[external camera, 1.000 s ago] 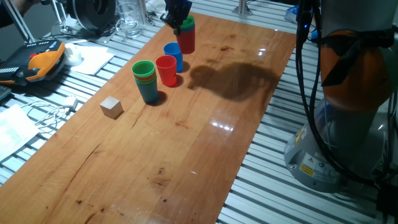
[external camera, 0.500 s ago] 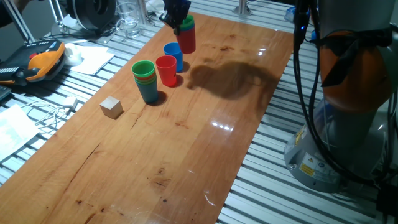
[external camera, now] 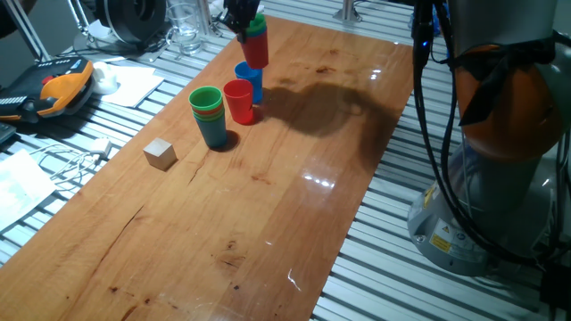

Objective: Stack the cups

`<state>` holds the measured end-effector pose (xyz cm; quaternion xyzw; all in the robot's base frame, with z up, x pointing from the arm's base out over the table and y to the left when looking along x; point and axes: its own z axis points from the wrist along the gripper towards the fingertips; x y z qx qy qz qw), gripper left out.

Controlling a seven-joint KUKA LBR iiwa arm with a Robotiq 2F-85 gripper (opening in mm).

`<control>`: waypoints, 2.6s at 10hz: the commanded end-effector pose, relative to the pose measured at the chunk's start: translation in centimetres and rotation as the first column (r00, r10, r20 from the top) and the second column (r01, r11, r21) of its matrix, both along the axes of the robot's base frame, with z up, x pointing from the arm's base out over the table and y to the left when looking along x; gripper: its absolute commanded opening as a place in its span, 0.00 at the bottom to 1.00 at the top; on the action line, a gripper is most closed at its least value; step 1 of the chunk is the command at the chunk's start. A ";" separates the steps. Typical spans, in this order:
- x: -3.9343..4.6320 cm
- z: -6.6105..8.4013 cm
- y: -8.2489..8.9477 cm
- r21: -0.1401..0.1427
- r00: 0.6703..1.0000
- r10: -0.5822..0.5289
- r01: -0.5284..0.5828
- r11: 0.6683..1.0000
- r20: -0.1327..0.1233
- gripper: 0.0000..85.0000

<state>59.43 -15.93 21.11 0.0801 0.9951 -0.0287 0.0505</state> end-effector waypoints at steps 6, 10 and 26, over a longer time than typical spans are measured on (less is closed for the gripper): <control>1.74 -2.2 -0.2 0.020 0.999 0.023 -0.024 1.000 0.043 0.00; 1.84 -4.1 -0.8 0.039 0.998 0.017 -0.019 0.999 0.064 0.00; 2.77 -7.1 0.2 0.002 0.986 -0.090 0.091 0.996 0.141 0.40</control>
